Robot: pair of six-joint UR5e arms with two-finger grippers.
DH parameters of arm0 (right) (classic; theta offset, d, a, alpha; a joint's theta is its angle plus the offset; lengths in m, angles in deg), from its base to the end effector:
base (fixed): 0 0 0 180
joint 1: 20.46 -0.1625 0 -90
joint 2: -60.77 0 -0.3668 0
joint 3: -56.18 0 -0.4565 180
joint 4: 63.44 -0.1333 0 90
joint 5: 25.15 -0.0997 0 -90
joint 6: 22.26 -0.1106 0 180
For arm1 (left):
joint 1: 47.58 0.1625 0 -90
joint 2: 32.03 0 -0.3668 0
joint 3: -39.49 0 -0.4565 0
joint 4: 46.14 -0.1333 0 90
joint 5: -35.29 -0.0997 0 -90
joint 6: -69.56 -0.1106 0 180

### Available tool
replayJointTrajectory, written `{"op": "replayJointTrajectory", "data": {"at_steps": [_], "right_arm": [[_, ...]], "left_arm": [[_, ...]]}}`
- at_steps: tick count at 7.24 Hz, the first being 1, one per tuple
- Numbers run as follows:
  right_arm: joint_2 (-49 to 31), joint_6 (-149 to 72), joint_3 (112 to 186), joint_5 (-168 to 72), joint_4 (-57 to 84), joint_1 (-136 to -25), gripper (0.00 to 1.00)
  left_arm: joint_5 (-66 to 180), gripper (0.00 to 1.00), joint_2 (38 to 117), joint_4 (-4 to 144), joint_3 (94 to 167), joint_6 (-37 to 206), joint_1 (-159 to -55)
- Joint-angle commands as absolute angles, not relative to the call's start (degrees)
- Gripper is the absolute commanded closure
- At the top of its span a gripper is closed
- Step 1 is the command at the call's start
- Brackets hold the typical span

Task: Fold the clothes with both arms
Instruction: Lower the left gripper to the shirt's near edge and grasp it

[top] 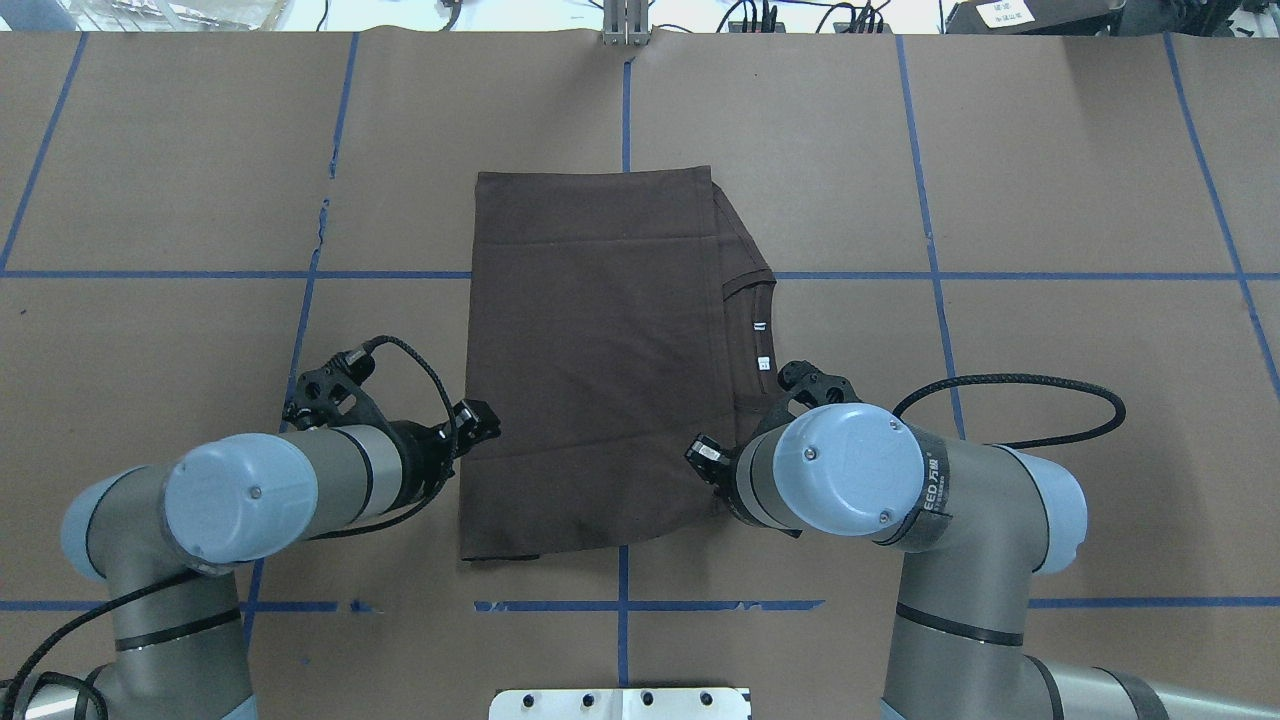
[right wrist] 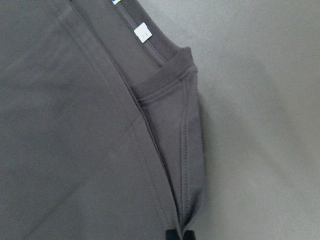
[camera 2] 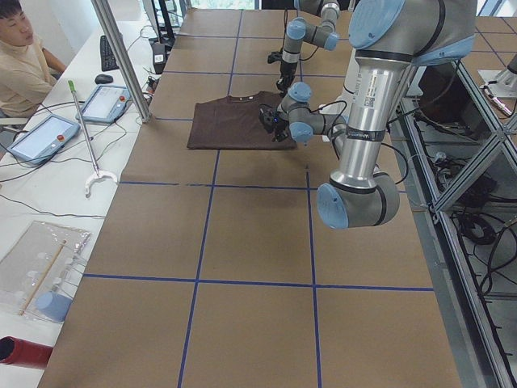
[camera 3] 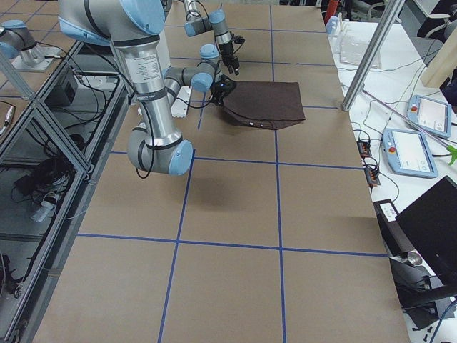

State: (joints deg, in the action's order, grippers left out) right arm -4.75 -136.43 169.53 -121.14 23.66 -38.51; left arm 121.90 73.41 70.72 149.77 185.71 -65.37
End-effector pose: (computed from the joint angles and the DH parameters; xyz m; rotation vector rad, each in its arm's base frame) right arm -0.5391 -0.3038 0.1504 -0.1474 -0.8946 0.6406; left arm 0.5402 -0.3202 0.2119 -0.0272 1.1202 -0.7196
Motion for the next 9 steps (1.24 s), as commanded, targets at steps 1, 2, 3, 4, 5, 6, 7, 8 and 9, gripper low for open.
{"op": "replayJointTrajectory", "data": {"at_steps": [1,2,3,4,5,6,7,8,9], "right_arm": [[-5.6,-136.4,170.1,-121.1,23.7,-38.5,1.0],[-5.6,-136.5,170.1,-121.1,23.7,-38.4,1.0],[-5.5,-136.6,170.1,-121.1,23.7,-38.4,1.0],[-5.5,-136.6,170.1,-121.0,23.7,-38.4,1.0],[-5.5,-136.6,170.1,-121.0,23.7,-38.3,1.0],[-5.5,-136.7,170.1,-121.0,23.7,-38.3,1.0],[-5.3,-136.7,170.1,-121.0,23.7,-38.2,1.0],[-5.2,-136.7,170.1,-121.0,23.7,-38.2,1.0],[-5.3,-136.7,170.1,-121.0,23.7,-38.2,1.0]], "left_arm": [[120.2,0.26,73.3,68.4,149.2,188.9,-61.1],[120.2,0.27,73.4,66.8,149.3,189.0,-61.0],[120.2,0.27,73.4,65.5,149.4,189.1,-60.8],[120.2,0.27,73.4,65.4,149.4,189.7,-59.4],[120.2,0.27,73.4,65.4,149.3,189.9,-58.3],[120.3,0.31,73.6,65.5,149.3,189.9,-58.1],[120.3,0.38,73.8,65.4,149.3,189.9,-58.1],[120.4,0.41,73.8,65.4,149.4,189.9,-58.0],[120.4,0.54,73.8,65.3,149.4,190.0,-57.8]]}}
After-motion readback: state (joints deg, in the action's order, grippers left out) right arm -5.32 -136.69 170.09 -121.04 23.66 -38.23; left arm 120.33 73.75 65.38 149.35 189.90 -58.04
